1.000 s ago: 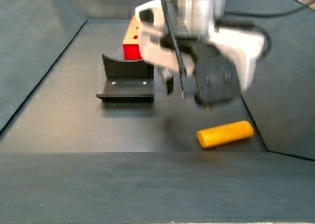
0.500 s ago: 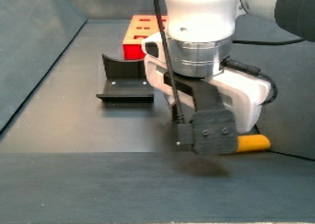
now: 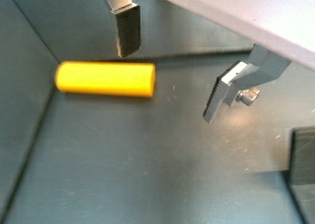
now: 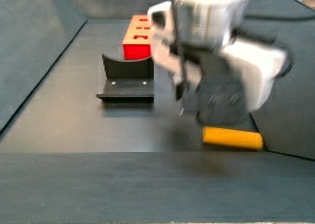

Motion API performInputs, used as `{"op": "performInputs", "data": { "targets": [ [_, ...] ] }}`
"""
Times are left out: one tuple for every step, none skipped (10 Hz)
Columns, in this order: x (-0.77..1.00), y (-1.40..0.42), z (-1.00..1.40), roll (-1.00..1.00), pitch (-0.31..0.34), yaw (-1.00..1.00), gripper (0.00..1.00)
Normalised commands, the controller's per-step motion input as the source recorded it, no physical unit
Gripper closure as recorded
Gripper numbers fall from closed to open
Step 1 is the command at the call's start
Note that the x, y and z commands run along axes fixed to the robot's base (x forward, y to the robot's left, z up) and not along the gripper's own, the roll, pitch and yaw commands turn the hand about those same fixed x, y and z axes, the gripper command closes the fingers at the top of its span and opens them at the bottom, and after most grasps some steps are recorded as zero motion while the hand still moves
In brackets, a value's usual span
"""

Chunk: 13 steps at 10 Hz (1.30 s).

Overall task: Pick up the oval object. Move up. Place the oval object on the fixture. Regrasp the oval object. Move to above the board. Insert the oval object.
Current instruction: Pick up the oval object.

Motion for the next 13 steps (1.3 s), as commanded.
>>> {"op": "performInputs", "data": {
  "targets": [
    [-0.02,0.09,-0.05,0.01,0.083,-0.34,0.00],
    [0.00,0.08,-0.28,0.00,0.107,-0.89,0.00],
    [0.00,0.00,-0.37,0.00,0.124,-0.99,0.00],
    [0.00,0.00,-0.37,0.00,0.123,-0.99,0.00],
    [0.00,0.00,-0.36,0.00,0.124,-0.99,0.00],
    [-0.01,0.00,-0.13,0.00,0.126,-0.98,0.00],
    [0.00,0.00,0.39,0.00,0.130,-0.90,0.00],
    [0.00,0.00,0.40,0.00,0.129,-0.89,0.00],
    [0.00,0.00,0.40,0.00,0.127,-0.91,0.00],
    [0.00,0.00,0.43,0.00,0.116,-0.90,0.00],
    [0.26,0.08,0.00,-0.08,0.096,-0.16,0.00],
    [-0.01,0.07,-0.05,0.00,0.000,0.00,0.00],
    [0.00,0.44,-0.24,-0.01,0.014,-0.52,0.00]
  ]
}}
